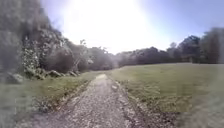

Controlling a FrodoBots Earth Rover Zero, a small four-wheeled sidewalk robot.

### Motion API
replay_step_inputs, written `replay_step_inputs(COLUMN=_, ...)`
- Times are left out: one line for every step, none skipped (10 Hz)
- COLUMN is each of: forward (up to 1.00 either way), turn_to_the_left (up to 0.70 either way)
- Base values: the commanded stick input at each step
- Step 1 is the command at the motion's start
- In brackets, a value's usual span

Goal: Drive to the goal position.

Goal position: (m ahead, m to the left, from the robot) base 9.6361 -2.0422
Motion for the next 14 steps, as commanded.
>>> replay_step_inputs(forward=0.50, turn_to_the_left=0.00)
replay_step_inputs(forward=0.50, turn_to_the_left=0.00)
replay_step_inputs(forward=0.50, turn_to_the_left=0.00)
replay_step_inputs(forward=0.50, turn_to_the_left=0.00)
replay_step_inputs(forward=0.50, turn_to_the_left=0.00)
replay_step_inputs(forward=0.50, turn_to_the_left=0.00)
replay_step_inputs(forward=0.50, turn_to_the_left=0.00)
replay_step_inputs(forward=0.50, turn_to_the_left=0.00)
replay_step_inputs(forward=0.50, turn_to_the_left=0.00)
replay_step_inputs(forward=0.50, turn_to_the_left=0.00)
replay_step_inputs(forward=0.50, turn_to_the_left=0.00)
replay_step_inputs(forward=0.50, turn_to_the_left=0.00)
replay_step_inputs(forward=0.50, turn_to_the_left=0.00)
replay_step_inputs(forward=0.50, turn_to_the_left=0.00)
